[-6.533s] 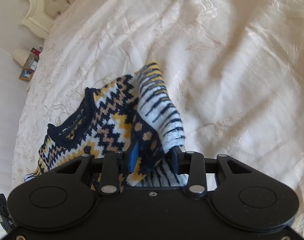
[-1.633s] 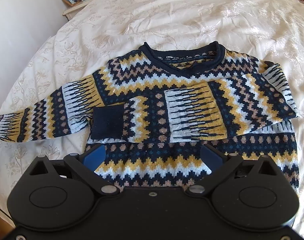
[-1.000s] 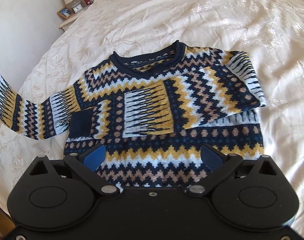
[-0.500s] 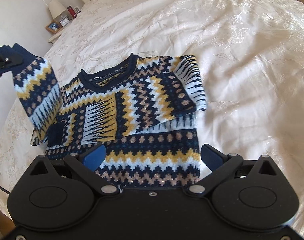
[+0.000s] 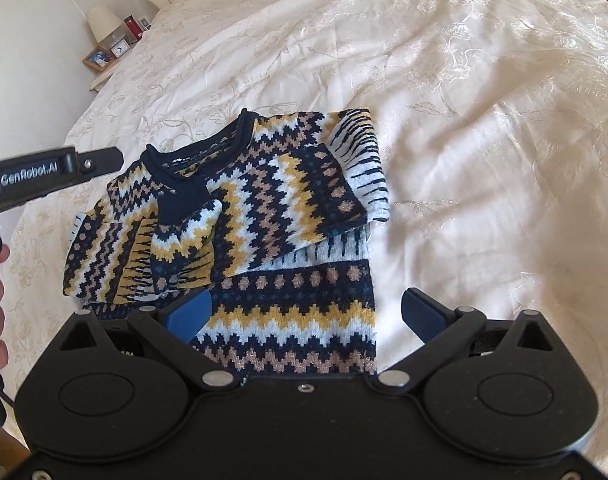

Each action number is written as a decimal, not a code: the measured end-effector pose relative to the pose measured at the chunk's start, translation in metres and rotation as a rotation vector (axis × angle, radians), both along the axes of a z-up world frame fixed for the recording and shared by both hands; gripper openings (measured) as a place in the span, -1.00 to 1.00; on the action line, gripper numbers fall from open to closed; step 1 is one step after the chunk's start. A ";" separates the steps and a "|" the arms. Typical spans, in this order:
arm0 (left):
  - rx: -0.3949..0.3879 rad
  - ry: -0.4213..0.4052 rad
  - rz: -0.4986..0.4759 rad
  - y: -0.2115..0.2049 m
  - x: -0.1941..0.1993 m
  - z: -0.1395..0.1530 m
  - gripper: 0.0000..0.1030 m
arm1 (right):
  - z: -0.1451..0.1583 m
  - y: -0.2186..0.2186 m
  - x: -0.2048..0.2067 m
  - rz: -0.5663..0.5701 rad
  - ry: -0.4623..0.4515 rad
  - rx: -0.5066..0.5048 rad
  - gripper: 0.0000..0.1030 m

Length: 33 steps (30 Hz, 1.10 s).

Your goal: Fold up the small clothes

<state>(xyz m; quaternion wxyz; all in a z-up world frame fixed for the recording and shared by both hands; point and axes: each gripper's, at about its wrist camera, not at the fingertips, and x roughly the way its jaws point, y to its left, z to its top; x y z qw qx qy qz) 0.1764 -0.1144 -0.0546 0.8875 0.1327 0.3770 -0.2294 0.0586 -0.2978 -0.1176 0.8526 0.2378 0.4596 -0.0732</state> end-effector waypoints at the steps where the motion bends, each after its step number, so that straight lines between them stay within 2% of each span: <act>1: 0.019 0.003 -0.006 0.003 -0.002 -0.003 -0.24 | 0.000 0.002 0.002 0.002 0.000 -0.005 0.97; 7: 0.089 0.084 0.011 0.055 -0.001 -0.029 -0.24 | 0.002 0.021 0.021 -0.012 -0.010 -0.027 0.97; 16: 0.106 0.198 0.206 0.138 0.042 -0.057 -0.24 | 0.006 0.080 0.089 0.147 -0.027 -0.197 0.97; 22: 0.126 0.213 0.247 0.160 0.076 -0.068 -0.24 | -0.007 0.120 0.129 0.232 0.006 -0.317 0.97; 27: 0.147 0.257 0.268 0.166 0.100 -0.089 -0.24 | -0.035 0.144 0.153 0.302 0.100 -0.429 0.97; 30: 0.154 0.297 0.278 0.168 0.107 -0.101 -0.24 | -0.046 0.141 0.157 0.297 0.153 -0.489 0.86; 33: 0.145 0.311 0.281 0.172 0.108 -0.104 -0.24 | -0.043 0.113 0.148 0.177 0.184 -0.487 0.86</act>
